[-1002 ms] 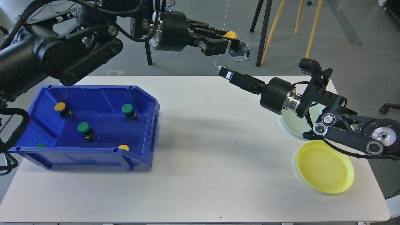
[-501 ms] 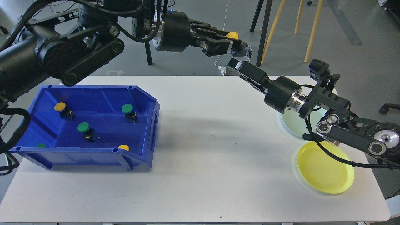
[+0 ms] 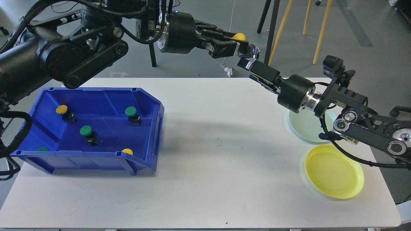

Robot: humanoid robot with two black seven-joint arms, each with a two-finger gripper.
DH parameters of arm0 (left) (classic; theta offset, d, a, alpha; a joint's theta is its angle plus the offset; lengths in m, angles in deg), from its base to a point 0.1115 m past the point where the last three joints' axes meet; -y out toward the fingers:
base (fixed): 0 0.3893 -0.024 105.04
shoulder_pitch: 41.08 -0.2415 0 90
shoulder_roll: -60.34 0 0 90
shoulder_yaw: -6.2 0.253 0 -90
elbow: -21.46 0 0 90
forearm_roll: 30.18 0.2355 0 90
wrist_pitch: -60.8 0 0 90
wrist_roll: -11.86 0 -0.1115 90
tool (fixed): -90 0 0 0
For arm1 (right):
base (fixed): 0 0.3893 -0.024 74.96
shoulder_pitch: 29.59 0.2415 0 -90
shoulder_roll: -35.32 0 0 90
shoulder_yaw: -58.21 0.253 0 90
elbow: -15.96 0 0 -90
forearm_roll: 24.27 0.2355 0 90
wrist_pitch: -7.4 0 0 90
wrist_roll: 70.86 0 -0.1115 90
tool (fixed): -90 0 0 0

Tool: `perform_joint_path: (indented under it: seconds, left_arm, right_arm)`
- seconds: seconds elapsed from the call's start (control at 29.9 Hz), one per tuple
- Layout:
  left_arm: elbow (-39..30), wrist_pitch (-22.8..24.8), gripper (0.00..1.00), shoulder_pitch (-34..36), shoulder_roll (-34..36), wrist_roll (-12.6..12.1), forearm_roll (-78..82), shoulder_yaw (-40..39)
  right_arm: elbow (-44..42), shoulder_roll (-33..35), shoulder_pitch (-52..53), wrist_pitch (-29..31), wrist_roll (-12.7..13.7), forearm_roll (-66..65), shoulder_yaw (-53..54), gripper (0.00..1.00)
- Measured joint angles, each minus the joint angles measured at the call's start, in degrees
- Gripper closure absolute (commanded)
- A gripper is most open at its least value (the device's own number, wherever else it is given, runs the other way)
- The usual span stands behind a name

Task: Pass button and place on color plate
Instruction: 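Lift the yellow button and carry it toward the right gripper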

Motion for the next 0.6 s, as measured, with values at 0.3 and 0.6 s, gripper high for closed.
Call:
perform_joint_path:
  seconds: [0.3,0.6]
  left_arm:
    - [-0.02,0.0,0.68,0.46,-1.05,0.0,-0.18,-0.09]
    - [0.01,0.0,0.67,0.53,-0.57,0.0,0.55,0.13]
  right_arm:
    - [-0.45,-0.26,-0.06,0.86,-3.84,0.13,0.1,0.01]
    - [0.2,0.05,-0.12,1.59,-4.16,0.16,-0.54,0.05]
